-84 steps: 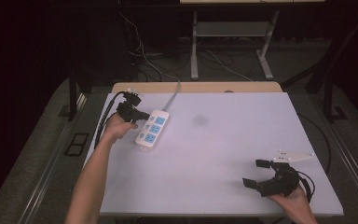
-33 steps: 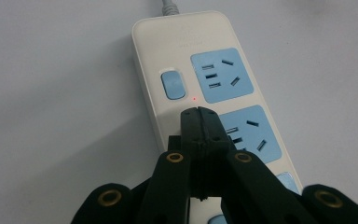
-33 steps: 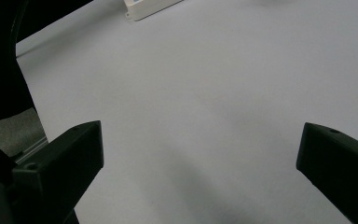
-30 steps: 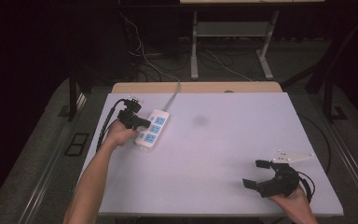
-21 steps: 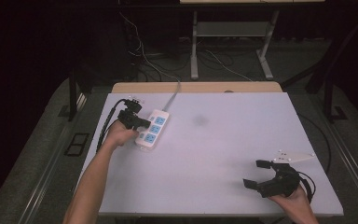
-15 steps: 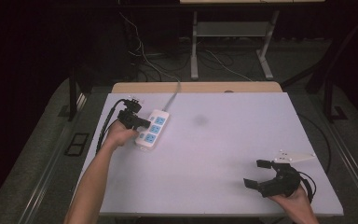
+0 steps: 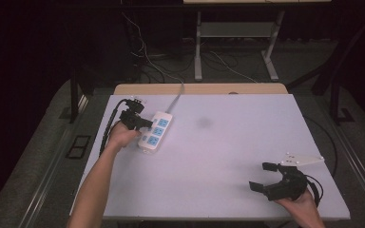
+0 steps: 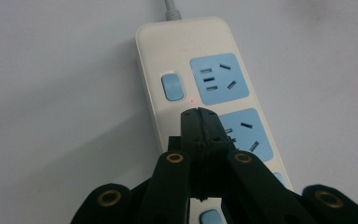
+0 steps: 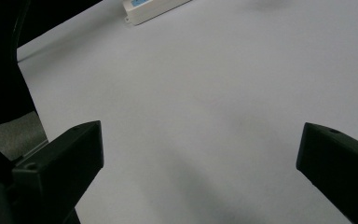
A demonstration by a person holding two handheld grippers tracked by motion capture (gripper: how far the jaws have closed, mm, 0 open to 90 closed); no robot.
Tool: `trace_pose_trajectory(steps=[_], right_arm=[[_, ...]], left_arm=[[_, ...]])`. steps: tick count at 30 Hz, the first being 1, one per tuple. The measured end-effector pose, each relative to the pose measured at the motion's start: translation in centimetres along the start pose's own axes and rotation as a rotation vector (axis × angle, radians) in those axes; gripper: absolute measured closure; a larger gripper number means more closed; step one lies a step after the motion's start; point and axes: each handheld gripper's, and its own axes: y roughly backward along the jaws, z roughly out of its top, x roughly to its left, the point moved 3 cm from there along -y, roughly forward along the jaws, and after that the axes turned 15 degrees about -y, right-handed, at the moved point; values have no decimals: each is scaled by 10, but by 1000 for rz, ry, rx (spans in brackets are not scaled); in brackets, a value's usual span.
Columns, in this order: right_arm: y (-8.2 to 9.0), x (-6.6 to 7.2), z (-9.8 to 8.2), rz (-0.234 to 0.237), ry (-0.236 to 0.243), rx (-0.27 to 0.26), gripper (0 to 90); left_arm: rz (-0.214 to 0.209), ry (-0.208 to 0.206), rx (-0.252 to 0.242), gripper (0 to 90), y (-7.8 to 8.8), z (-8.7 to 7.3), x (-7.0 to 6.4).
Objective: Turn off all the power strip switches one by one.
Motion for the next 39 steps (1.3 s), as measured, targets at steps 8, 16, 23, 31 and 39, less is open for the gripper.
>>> trace_pose_trajectory(steps=[8, 16, 23, 31, 39], right_arm=[[0, 0, 0, 2, -2, 2, 5], [-1, 0, -1, 0, -4, 7, 5], [-2, -1, 0, 0, -1, 7, 5], [-2, -1, 0, 0, -2, 8, 5], [-2, -1, 0, 3, -3, 10, 5]], left_arm=[[18, -5, -28, 894, 17, 15, 8], [26, -1, -35, 894, 18, 22, 12], [27, -4, -34, 893, 8, 24, 14], [27, 21, -40, 893, -4, 22, 18], [25, 15, -23, 893, -12, 20, 19]])
